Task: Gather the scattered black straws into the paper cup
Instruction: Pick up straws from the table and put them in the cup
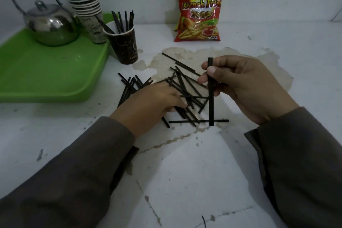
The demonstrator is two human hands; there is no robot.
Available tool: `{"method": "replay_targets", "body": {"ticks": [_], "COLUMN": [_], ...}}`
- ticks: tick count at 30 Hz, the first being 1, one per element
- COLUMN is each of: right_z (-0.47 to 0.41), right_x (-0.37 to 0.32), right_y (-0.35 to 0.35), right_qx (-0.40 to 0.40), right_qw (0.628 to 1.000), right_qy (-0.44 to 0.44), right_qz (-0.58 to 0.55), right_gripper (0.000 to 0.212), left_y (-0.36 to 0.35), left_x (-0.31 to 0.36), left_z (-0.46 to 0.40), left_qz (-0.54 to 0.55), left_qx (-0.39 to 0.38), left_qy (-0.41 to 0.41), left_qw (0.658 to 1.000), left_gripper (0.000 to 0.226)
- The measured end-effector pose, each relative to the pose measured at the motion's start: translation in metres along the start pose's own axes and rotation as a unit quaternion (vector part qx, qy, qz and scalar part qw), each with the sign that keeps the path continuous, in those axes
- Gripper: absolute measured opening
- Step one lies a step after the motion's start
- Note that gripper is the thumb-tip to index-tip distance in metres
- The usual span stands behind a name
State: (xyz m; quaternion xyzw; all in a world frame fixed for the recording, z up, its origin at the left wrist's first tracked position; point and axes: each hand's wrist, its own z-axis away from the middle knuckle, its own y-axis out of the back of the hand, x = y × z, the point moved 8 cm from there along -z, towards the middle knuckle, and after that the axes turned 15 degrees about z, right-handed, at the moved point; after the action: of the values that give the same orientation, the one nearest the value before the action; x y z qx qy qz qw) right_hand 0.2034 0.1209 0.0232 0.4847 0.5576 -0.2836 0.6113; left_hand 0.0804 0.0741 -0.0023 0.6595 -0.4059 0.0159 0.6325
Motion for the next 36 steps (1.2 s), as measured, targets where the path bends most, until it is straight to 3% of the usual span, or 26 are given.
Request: {"method": "replay_targets", "body": {"ticks": [8,13,21,23,27,31,36], "right_z": [0.000,-0.001,-0.001,-0.002,-0.002,-0.003,-0.010], "right_x": [0.002,0.003,0.000,0.001,0.012,0.018,0.010], "right_y": [-0.001,0.000,0.021,0.031,0.042,0.035,0.020], "right_qx": [0.004,0.016,0.063,0.104,0.187,0.201,0.193], "right_qw": [1.000,1.000,0.973,0.949,0.906,0.916,0.942], "right_qy": [0.001,-0.001,-0.009,-0.007,-0.027,-0.049,-0.048], "right_qz": [0.011,-0.013,-0.221,-0.298,-0.378,-0.343,-0.270], "right_gripper": [0.013,0.011,0.013,0.006,0.022,0.016,0.012], "left_y": [0.001,0.007,0.054,0.071,0.088,0.081,0.086], "left_x": [0.018,0.018,0.016,0.010,-0.006,-0.011,-0.018], "left_z": [0.000,0.003,0.013,0.018,0.021,0.017,0.020], "left_qz": [-0.065,-0.041,0.035,0.102,0.297,0.449,0.530], "left_qx": [0.026,0.084,0.236,0.294,0.345,0.297,0.304], "left_qy": [-0.048,-0.035,-0.001,0.026,0.081,0.100,0.111], "left_qw": [0.996,0.995,0.971,0.950,0.887,0.837,0.784], "left_gripper": [0.012,0.015,0.016,0.018,0.018,0.020,0.021]}}
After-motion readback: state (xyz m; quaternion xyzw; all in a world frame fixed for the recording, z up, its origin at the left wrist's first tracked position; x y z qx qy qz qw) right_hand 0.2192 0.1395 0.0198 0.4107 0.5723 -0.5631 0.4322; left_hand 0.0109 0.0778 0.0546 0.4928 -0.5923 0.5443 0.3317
